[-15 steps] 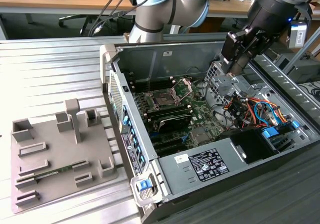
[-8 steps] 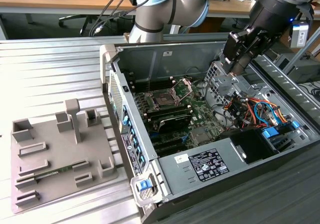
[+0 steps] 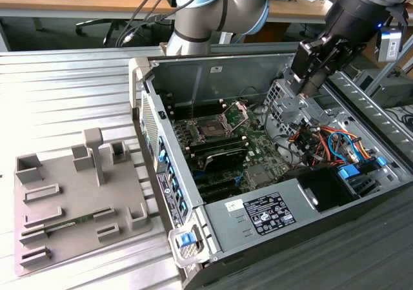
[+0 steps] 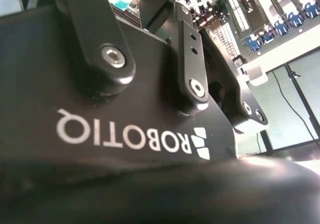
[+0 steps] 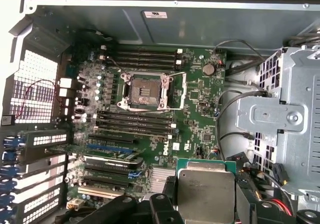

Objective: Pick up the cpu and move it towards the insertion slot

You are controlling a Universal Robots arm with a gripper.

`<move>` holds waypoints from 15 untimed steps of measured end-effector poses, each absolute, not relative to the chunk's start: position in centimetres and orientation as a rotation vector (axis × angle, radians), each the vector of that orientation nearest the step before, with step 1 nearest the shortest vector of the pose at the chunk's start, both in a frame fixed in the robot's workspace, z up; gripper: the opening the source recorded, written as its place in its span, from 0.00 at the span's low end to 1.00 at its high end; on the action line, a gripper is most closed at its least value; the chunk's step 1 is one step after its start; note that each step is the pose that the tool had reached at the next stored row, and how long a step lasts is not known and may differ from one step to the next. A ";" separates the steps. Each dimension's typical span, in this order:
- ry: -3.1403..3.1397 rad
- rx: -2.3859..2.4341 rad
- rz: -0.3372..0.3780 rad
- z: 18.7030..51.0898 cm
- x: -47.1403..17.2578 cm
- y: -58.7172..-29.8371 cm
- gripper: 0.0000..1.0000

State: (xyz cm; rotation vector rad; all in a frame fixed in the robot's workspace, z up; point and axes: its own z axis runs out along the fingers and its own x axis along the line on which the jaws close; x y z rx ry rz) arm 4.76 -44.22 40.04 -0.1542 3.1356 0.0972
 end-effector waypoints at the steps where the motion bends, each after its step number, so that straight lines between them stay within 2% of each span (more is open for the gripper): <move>1: 3.136 -0.154 0.097 40.0 4.9 -44.2 0.55; 15: 3.136 -0.154 0.097 40.0 6.1 -44.2 0.55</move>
